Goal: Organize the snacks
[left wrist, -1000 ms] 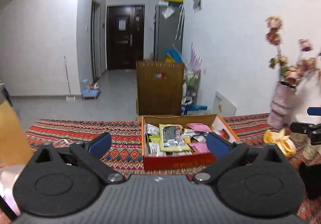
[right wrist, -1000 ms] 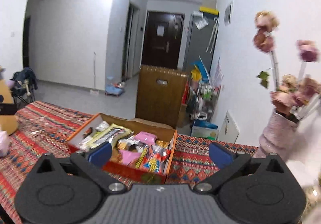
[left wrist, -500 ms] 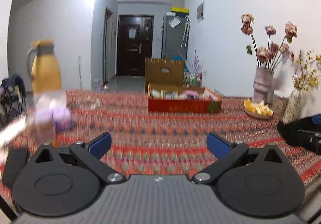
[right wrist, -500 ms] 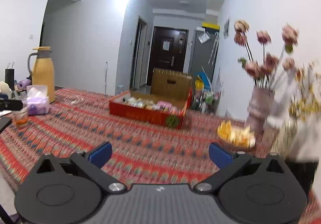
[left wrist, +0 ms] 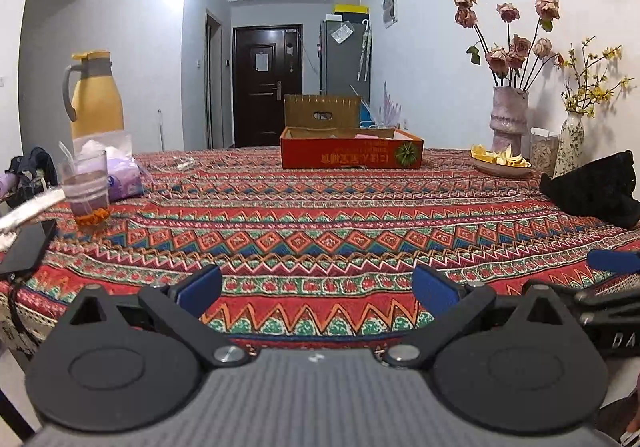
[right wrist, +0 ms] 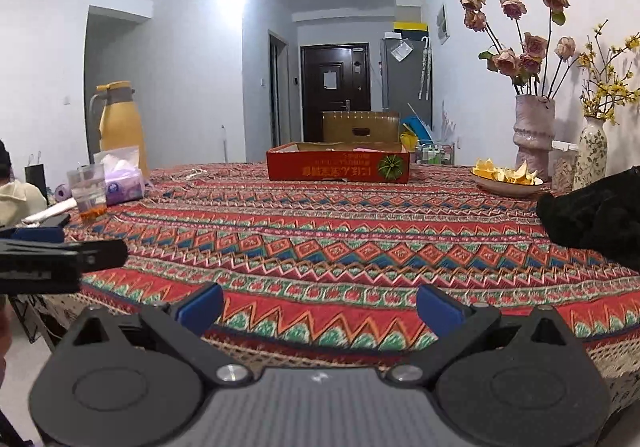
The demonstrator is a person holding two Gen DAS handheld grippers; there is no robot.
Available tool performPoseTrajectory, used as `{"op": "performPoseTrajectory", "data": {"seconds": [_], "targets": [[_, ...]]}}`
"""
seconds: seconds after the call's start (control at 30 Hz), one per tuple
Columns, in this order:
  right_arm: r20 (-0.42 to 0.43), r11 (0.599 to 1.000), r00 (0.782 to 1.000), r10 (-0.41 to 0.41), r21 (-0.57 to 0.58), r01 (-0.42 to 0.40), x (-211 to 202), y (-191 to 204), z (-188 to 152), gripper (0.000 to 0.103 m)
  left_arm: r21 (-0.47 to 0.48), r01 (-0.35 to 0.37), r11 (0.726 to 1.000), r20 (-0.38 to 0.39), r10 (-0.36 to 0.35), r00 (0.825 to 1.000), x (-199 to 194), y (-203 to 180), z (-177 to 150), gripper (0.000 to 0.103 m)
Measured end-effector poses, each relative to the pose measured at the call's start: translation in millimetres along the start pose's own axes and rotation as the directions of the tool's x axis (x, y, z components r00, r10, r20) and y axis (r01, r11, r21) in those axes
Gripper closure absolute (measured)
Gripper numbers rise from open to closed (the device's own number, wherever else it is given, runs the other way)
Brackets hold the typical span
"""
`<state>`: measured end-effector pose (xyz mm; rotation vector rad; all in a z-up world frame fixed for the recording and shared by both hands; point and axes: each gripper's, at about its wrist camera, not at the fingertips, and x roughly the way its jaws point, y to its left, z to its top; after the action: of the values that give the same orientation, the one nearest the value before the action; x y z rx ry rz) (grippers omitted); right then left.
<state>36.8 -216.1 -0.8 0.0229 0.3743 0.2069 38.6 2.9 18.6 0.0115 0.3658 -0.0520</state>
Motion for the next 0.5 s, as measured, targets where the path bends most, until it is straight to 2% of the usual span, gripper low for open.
{"op": "performPoseTrajectory", "data": {"seconds": [0.13, 0.5], "targets": [[-0.005, 1.0, 1.0, 0.028, 0.006, -0.028, -2.2, 8.3, -5.9, 0.0, -0.047, 0.007, 0.999, -0.011, -0.008, 1.0, 0.2, 4.3, -4.0, 0.0], [-0.001, 1.0, 1.0, 0.02, 0.007, -0.02, -2.9, 9.5, -3.1, 0.0, -0.023, 0.017, 1.0, 0.004, -0.017, 1.0, -4.3, 4.1, -3.7, 0.0]]}}
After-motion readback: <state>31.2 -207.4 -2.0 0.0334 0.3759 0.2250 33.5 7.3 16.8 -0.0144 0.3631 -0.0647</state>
